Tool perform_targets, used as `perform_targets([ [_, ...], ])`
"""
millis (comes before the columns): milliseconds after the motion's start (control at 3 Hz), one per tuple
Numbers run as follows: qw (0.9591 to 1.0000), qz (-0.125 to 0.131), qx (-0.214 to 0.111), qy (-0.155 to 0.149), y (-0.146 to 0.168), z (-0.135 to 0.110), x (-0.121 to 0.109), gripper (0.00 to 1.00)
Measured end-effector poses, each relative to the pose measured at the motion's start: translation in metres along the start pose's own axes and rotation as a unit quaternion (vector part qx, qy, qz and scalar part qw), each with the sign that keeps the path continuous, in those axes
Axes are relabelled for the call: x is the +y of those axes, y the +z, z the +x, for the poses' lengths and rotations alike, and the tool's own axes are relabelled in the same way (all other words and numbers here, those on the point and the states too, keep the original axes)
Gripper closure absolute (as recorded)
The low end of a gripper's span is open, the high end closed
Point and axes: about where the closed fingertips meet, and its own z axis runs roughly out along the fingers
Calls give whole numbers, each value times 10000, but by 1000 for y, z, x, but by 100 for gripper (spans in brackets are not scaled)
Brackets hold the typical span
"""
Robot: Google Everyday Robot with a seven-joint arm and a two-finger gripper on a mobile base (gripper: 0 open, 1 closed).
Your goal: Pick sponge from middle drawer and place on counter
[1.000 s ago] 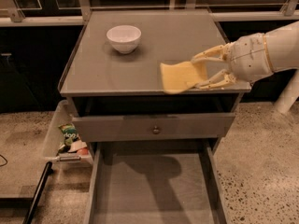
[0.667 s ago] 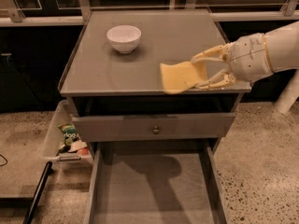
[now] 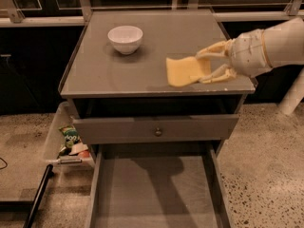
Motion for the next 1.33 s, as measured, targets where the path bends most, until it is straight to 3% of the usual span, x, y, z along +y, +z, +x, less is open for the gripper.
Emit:
perform_targets([
  [333, 9987, 4, -127, 501, 20, 36, -36, 100],
  [667, 9951, -204, -443, 862, 52, 58, -63, 100],
  [1000, 9890, -342, -845, 1162, 76, 68, -85, 100],
  [1333, 9817, -386, -986, 1583, 86, 87, -95, 100],
])
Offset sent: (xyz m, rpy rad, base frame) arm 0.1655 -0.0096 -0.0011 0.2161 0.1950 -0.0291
